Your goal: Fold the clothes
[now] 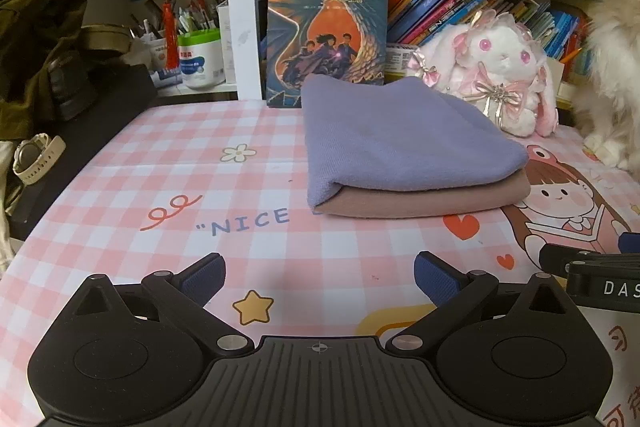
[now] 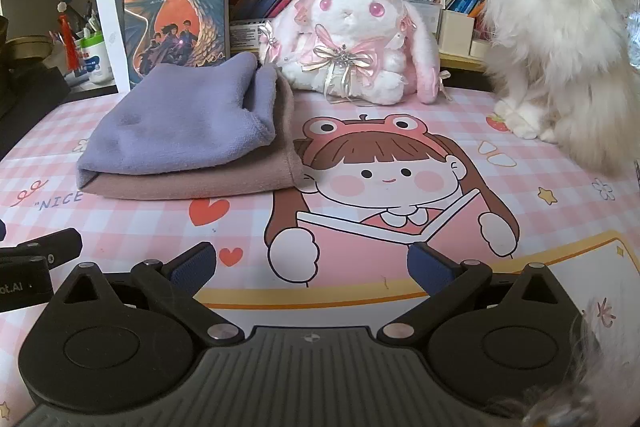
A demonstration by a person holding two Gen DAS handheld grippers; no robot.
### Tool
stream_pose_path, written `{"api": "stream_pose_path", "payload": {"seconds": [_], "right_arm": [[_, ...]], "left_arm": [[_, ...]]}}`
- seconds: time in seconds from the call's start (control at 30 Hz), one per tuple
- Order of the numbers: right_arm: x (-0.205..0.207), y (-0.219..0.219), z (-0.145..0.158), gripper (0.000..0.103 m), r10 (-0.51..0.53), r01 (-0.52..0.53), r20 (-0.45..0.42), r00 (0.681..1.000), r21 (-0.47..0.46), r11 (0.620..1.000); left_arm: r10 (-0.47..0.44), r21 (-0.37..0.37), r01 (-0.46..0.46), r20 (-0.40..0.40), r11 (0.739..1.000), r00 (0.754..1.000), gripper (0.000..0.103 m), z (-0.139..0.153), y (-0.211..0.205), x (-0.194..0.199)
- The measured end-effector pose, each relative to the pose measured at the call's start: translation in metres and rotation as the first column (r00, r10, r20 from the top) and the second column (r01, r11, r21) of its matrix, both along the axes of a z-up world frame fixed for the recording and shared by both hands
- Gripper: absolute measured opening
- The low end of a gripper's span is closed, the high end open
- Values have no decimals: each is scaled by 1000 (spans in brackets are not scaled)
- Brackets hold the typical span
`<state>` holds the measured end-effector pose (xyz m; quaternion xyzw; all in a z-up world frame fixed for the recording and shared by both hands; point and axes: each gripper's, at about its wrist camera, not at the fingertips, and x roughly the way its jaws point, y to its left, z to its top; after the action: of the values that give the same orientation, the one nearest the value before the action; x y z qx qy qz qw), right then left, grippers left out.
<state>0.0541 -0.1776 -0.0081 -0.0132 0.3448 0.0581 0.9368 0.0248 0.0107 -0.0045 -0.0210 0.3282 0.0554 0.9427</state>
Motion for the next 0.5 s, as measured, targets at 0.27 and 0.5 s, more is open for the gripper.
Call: {"api": "stream_pose_path", "payload": {"seconds": [0.27, 0.5], "right_arm": [[0, -1, 0, 103, -2, 2, -2, 1000, 2, 1000], [-1, -1, 0, 103, -5, 5, -4, 1000, 2, 1000]], "left_arm": [[-6, -1, 6, 0, 1000, 1000, 102, 1, -2, -1], [-9, -2, 9, -2, 1000, 1000, 102, 1, -2, 0]]}}
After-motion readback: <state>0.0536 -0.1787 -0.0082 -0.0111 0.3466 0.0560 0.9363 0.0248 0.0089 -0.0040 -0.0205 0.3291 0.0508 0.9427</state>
